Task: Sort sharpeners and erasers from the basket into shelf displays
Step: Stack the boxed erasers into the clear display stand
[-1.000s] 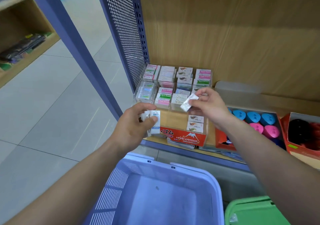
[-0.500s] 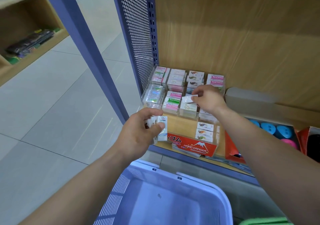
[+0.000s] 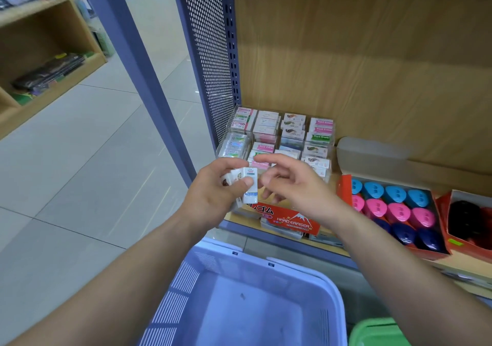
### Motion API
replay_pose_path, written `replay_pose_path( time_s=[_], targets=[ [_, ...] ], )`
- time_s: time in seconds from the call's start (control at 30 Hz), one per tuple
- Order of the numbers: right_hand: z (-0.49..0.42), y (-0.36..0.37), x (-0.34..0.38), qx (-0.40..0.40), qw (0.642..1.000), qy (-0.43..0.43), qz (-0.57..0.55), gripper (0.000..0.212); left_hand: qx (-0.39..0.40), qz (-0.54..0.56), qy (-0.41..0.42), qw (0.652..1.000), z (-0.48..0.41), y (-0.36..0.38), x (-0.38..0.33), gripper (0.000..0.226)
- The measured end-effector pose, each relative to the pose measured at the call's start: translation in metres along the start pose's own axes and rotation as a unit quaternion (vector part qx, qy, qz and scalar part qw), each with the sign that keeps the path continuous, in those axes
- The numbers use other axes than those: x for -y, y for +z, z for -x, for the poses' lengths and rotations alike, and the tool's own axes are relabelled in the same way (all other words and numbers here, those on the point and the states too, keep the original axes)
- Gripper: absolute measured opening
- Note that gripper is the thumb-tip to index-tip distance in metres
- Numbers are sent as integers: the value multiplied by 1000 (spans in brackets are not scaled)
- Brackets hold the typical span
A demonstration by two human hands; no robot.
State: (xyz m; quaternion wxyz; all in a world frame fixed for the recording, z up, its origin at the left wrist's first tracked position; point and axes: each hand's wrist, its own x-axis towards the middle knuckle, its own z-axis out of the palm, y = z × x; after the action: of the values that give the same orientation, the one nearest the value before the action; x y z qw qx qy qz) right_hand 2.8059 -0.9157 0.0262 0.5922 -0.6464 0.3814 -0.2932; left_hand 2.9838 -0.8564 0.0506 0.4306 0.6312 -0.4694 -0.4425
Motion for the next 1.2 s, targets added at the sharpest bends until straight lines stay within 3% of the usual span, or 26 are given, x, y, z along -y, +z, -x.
replay_pose_path(
  time_s=[0.27, 0.47, 0.63, 0.8, 0.97, 1.1, 1.2],
  targets=[
    [18, 2, 12, -44, 995, 21, -89, 29, 32, 19, 6, 999, 5, 4, -7, 28],
    [29, -13, 15, -61, 993, 30, -97, 41, 32, 53, -25, 998, 9, 8, -15, 23],
    [29, -22, 13, -44, 983, 18, -175, 16, 69, 44, -41, 996, 10, 11, -12, 23],
    [25, -23, 7, -58, 993, 18, -100, 12, 82, 17, -46, 995, 6, 13, -7, 21],
    [26, -27, 0, -57, 996, 10, -72, 30, 83, -4, -38, 996, 4, 13, -2, 24],
    [24, -26, -2, -75, 994, 47, -68, 24, 82, -36, -26, 996, 0, 14, 3, 24],
    [22, -26, -7, -64, 996, 69, 2, 19, 67, -62, -26, 996, -4, 7, 7, 23]
  ],
)
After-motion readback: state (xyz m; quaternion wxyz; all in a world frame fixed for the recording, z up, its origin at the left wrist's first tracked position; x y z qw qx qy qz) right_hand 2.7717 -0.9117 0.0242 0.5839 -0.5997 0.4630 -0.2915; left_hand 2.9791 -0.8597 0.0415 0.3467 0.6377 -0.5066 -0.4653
